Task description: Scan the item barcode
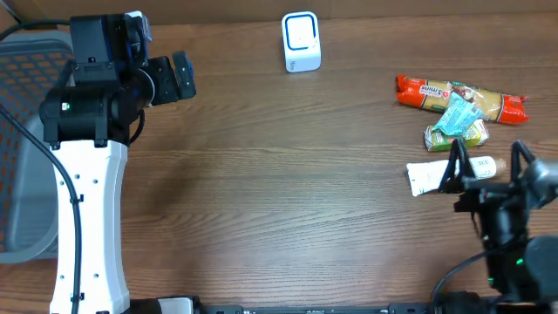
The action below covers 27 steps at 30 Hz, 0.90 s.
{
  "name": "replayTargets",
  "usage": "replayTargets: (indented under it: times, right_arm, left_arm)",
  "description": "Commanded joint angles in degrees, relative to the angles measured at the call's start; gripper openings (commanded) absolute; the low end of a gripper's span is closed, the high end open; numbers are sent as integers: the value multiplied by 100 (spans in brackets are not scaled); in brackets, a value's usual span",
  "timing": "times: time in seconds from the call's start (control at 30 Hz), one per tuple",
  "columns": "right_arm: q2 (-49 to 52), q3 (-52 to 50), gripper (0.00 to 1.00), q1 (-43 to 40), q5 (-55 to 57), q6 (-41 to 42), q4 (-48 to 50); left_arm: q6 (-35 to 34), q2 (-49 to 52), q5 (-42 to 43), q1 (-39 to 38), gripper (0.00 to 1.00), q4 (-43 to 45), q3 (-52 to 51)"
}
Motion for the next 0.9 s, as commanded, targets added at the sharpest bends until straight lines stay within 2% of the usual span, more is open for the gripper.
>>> replayTargets:
  times: [0.0,0.1,0.23,0.43,0.87]
  right_arm:
    - [-710,-1397,100,-92,-308,-149,1193]
    - [-1220,-2420,100,-85,-313,-129,2055]
    - [-1731,-3069,100,-85,-341,-133,2055]
    - [-1961,-3128,100,-63,-302,-149,938]
    - [-1956,-3128,100,-63,-258,-129,929]
  left_arm:
    - [7,20,-35,-2,100,17,28]
    - [7,20,-35,-2,100,17,31]
    - [7,20,-33,-2,99,17,28]
    - [7,20,-35,-2,100,17,28]
    - [7,20,-35,-2,100,17,31]
